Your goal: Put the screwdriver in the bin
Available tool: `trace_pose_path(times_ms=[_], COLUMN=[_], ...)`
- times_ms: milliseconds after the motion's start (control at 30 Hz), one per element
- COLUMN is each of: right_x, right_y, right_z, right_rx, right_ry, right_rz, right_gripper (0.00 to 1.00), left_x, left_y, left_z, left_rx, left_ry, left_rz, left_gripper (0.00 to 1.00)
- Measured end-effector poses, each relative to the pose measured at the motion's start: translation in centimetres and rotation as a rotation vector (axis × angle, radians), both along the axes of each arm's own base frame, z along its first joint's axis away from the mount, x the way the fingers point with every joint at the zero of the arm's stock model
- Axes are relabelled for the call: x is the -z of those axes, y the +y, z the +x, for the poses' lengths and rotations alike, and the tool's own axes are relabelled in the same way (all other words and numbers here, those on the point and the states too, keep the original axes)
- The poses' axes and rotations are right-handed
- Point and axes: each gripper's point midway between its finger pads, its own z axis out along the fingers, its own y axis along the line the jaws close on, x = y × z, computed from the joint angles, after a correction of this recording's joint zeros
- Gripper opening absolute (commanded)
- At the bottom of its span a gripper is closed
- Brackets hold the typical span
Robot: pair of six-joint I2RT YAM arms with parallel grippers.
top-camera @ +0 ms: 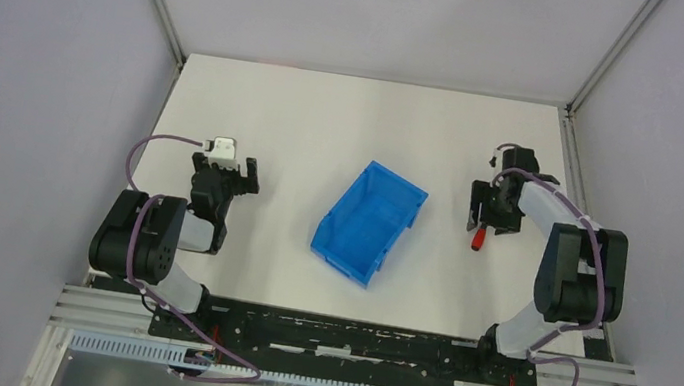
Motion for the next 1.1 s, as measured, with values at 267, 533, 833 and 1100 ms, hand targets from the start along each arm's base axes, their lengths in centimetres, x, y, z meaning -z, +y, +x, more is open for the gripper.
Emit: trace_pose_path(times_ms=[267, 533, 833, 1100], right_x=[2.6, -2.7, -14.0, -15.0], right_y=[-0.2, -1.8, -3.1, 11.2], right_z=[-1.3, 0.7, 3.8, 2.9], right_rx=[-0.001, -0.006, 0.017, -0.263], right_ry=[0.053, 0.053, -0.120, -0.187], right_rz=[-0.043, -0.130, -0.204, -0.130], right_gripper=[0.01, 0.00, 0.00, 0.00], left_x=[0.0, 0.0, 0.0, 0.0], left_y=[0.0, 0.0, 0.0, 0.0], left_z=[0.0, 0.0, 0.0, 0.0], left_rx=[0.000, 0.000, 0.000, 0.000], left_ry=[0.000, 0.000, -0.001, 0.000], left_rz=[0.000, 0.000, 0.000, 0.000], left_gripper=[1.00, 1.00, 1.00, 1.00])
